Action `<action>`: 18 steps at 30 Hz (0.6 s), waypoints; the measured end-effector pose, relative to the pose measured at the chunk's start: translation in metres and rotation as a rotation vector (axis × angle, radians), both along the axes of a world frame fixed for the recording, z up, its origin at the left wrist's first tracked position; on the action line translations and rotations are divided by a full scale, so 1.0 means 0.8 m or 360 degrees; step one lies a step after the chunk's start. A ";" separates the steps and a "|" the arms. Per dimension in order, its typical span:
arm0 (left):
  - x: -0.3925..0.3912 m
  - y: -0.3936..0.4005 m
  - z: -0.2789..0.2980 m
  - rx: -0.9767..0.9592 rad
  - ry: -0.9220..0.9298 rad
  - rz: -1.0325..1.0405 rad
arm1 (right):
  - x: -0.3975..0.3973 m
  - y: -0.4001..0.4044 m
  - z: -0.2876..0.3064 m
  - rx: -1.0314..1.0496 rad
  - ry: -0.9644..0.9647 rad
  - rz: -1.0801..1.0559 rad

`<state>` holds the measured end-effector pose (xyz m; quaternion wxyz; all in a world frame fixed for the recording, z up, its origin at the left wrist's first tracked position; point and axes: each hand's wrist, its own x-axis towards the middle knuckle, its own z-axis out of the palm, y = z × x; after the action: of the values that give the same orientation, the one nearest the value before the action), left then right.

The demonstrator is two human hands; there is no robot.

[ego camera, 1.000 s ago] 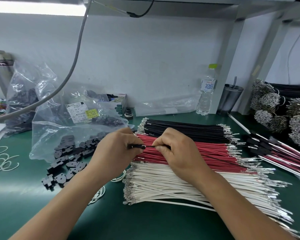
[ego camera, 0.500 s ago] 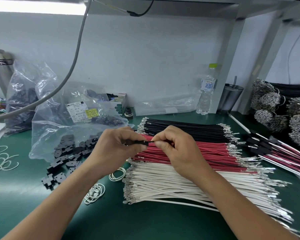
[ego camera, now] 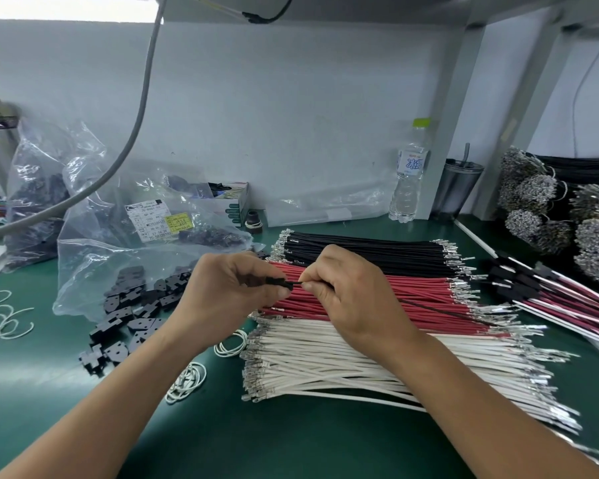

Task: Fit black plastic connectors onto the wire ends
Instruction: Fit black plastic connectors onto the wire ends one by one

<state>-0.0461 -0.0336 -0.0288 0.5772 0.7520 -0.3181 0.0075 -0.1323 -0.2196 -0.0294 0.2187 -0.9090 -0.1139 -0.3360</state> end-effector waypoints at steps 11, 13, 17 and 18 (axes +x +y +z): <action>0.005 -0.005 -0.003 -0.0246 0.0160 0.0094 | 0.005 -0.013 0.017 -0.0423 -0.0458 -0.0322; 0.009 -0.003 -0.004 -0.0349 0.0287 0.0203 | 0.005 -0.012 0.010 -0.0485 -0.0311 -0.0296; 0.015 -0.002 -0.004 -0.0392 0.0425 0.0267 | 0.017 -0.009 -0.008 -0.0396 0.0260 -0.0273; 0.016 -0.002 -0.004 -0.0396 0.0429 0.0265 | 0.020 -0.010 -0.009 -0.0347 0.0289 -0.0261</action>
<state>-0.0335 -0.0349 -0.0318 0.7004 0.6929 -0.1713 -0.0062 -0.1163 -0.2275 -0.0369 0.0999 -0.9602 -0.0550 -0.2548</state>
